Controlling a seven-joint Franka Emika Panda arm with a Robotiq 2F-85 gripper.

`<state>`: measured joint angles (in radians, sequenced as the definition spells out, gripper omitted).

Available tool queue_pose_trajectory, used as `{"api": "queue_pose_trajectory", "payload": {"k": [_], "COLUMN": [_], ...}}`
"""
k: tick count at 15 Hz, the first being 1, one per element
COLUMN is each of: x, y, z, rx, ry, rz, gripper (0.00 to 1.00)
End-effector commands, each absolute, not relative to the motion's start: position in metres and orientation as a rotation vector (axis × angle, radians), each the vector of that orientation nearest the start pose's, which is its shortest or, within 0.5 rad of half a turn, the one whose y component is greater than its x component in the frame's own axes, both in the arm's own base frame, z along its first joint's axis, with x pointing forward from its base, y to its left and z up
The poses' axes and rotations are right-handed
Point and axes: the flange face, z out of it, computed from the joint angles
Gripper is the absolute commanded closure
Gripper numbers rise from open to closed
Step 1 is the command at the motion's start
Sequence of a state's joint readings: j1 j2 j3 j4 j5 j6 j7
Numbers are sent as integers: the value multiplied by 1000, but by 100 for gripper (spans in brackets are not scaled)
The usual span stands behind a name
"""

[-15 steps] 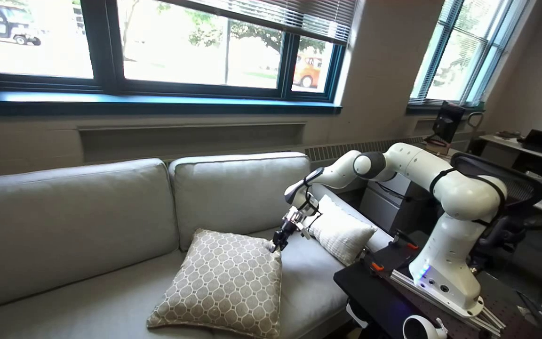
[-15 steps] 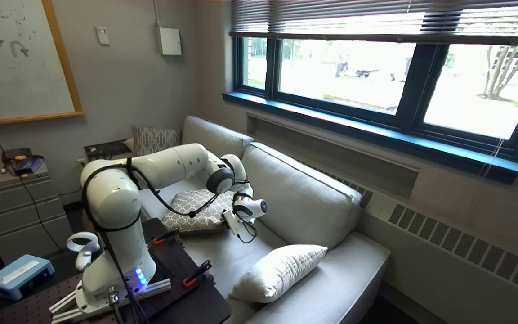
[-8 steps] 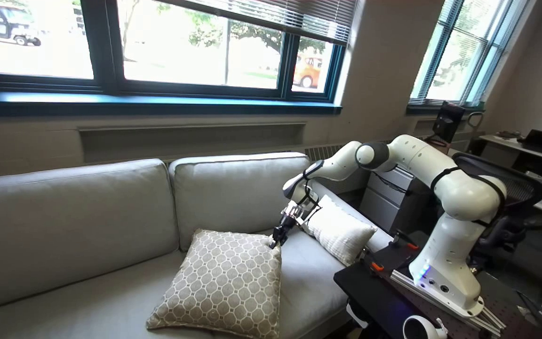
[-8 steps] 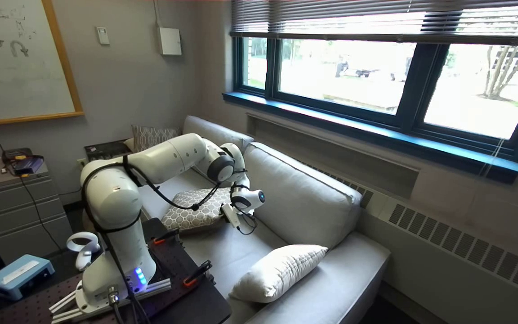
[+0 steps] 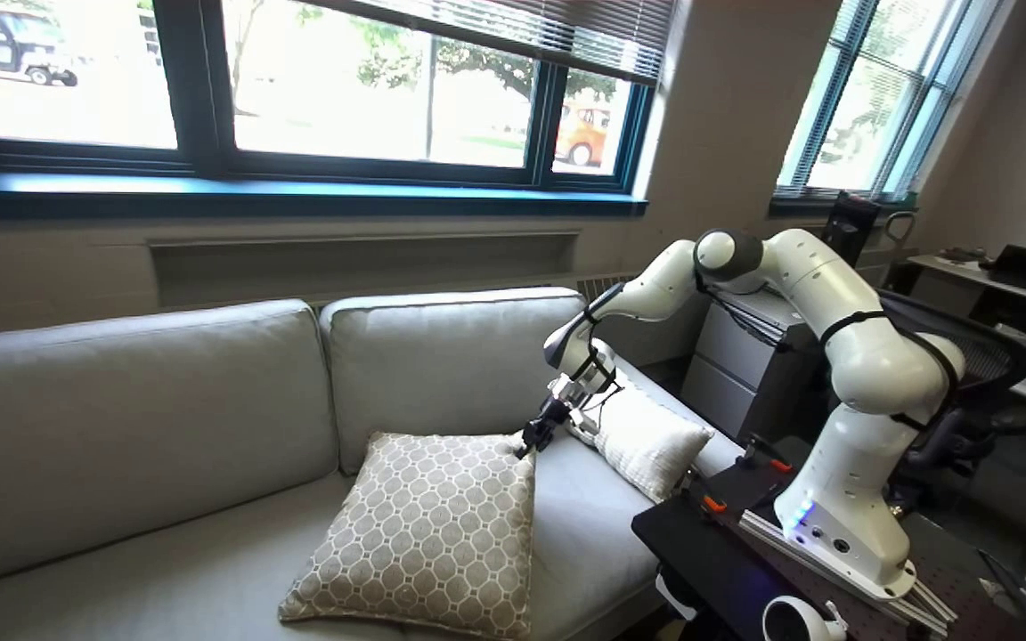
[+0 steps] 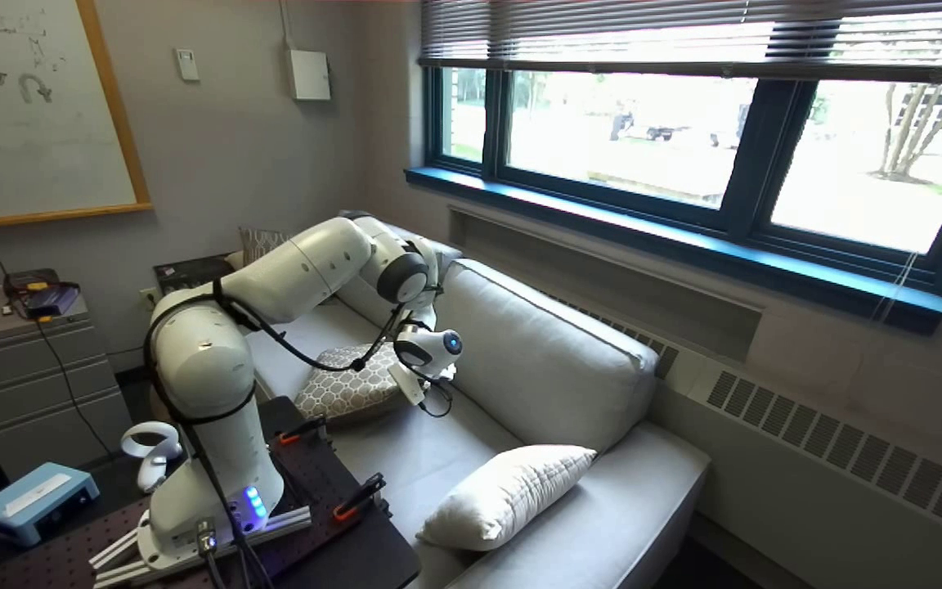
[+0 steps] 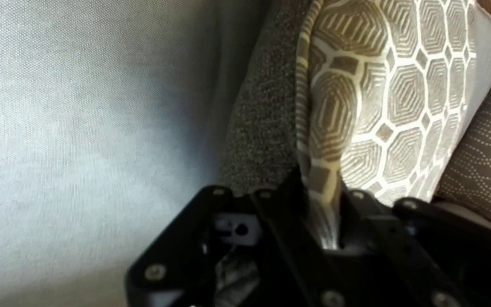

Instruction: Move the pillow in the middle of the couch to the right side

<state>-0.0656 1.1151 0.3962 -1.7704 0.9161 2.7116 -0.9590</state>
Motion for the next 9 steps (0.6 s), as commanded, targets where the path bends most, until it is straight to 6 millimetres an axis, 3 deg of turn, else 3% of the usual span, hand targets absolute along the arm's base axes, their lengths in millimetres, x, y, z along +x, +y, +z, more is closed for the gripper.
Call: {"api": "queue_pose_trajectory", "payload": {"k": [1,3,5,7,9], "x": [506,491,464,438,429], "y": [152,148,136,118,87], "z": [3,21,36,51,69], "rx": [-2443,-2427,-2429,-2464,-2475], "ry": [-233,-216,-194,-153,-56], "rz": [-162,-243,-255,-245,-288], "gripper": [97,97,97,97,97]}}
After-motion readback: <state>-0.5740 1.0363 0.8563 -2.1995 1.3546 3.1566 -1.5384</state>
